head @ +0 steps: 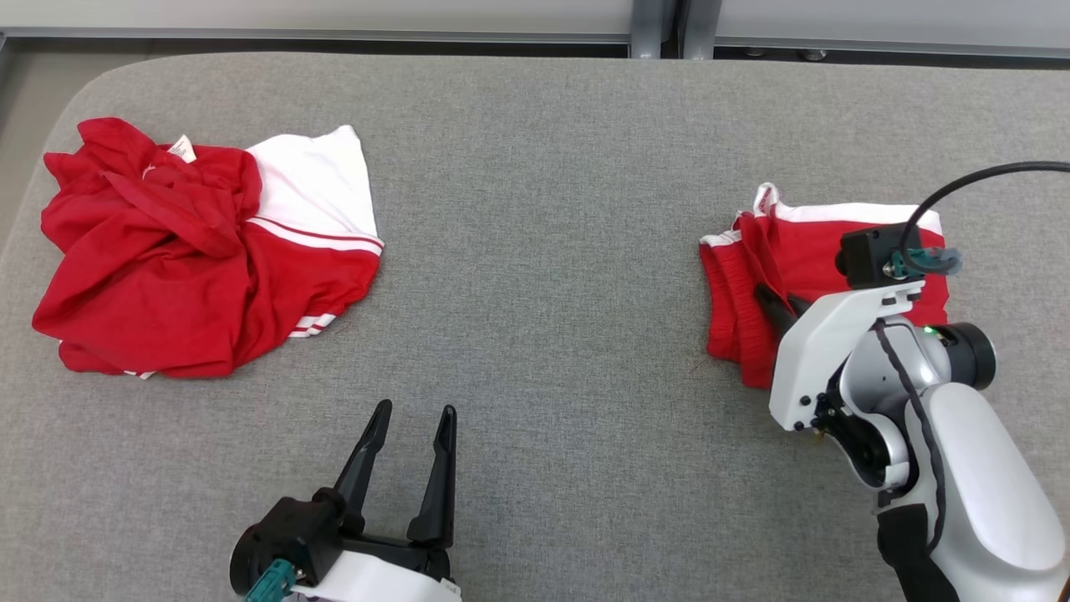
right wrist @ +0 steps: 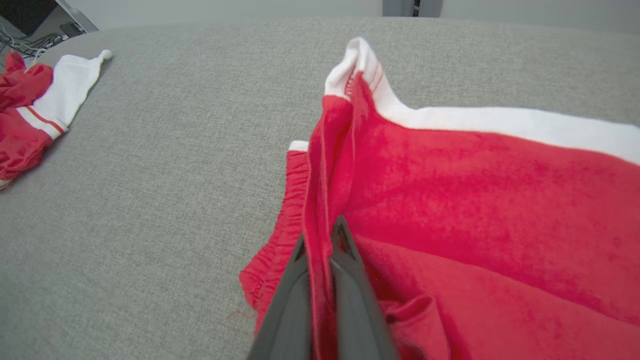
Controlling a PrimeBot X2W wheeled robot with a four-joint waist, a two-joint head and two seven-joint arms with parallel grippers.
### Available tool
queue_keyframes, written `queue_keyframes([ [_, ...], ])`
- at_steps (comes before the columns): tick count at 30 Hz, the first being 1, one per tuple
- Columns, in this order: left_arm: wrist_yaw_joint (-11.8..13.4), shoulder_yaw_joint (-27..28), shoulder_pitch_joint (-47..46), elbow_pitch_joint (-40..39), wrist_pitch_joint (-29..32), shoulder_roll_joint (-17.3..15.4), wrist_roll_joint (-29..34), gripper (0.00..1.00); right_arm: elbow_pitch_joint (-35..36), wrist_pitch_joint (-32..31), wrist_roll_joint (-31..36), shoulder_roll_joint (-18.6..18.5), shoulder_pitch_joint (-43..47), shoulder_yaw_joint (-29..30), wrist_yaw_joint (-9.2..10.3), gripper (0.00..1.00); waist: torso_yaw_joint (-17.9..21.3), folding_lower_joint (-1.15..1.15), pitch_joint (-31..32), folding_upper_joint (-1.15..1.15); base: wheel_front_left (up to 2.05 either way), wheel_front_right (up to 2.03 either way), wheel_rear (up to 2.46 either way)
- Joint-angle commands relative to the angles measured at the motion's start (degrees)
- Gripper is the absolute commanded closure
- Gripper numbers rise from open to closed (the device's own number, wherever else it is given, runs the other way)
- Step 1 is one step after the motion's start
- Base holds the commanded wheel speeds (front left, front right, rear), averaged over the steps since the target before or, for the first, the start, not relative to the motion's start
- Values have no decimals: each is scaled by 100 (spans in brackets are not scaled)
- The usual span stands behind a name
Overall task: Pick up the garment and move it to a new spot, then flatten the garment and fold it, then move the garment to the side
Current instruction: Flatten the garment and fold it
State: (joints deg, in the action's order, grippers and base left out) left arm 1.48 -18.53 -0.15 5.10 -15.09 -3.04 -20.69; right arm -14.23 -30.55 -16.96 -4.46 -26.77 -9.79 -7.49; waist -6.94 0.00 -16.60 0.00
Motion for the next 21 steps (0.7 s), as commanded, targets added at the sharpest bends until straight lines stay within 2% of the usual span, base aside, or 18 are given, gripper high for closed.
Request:
queue_keyframes([
  [1, -24, 8, 43, 25, -9, -3, -27, 0, -163, 156, 50, 41, -60, 13, -1, 100, -18, 0, 15, 0, 0, 0, 0],
  [3, -28, 0, 51, 33, -9, -1, -41, 0, -229, 213, 51, 63, -68, 15, -1, 100, -17, 0, 25, 0, 0, 0, 0],
  [4, -23, -5, 62, 41, -9, 2, -48, 0, -270, 304, 28, 83, -73, 1, -1, 80, -6, 0, 44, 0, 0, 0, 0],
  [5, -17, -4, 78, 51, -9, 2, -48, 0, -312, 414, -15, 104, -74, -5, -1, 54, 12, 0, 72, 0, 0, 0, 0],
  [6, -11, -3, 97, 63, -9, 2, -56, 0, -344, 500, -47, 114, -59, -5, -1, 0, 32, 0, 105, 0, 0, 0, 0],
  [10, 3, 54, 204, 116, -9, 1, -80, 0, -157, 952, -274, 139, 182, -104, -1, 0, 121, 0, 318, 0, 0, 0, 0],
  [13, 39, 206, 331, 132, -9, 1, -65, 0, 270, 1305, -267, 101, 521, -230, -1, 0, 238, 0, 570, 0, 0, 0, 0],
  [18, 55, 438, 589, 117, -9, 2, -6, 0, 1047, 2010, -101, -342, 1451, -80, -1, 0, 387, 0, 926, 0, 0, 0, 0],
  [21, 68, 540, 716, 57, -8, 4, -53, 0, 1149, 2693, 223, -658, 1990, 258, -1, 0, 449, 0, 1070, 0, 0, 0, 0],
])
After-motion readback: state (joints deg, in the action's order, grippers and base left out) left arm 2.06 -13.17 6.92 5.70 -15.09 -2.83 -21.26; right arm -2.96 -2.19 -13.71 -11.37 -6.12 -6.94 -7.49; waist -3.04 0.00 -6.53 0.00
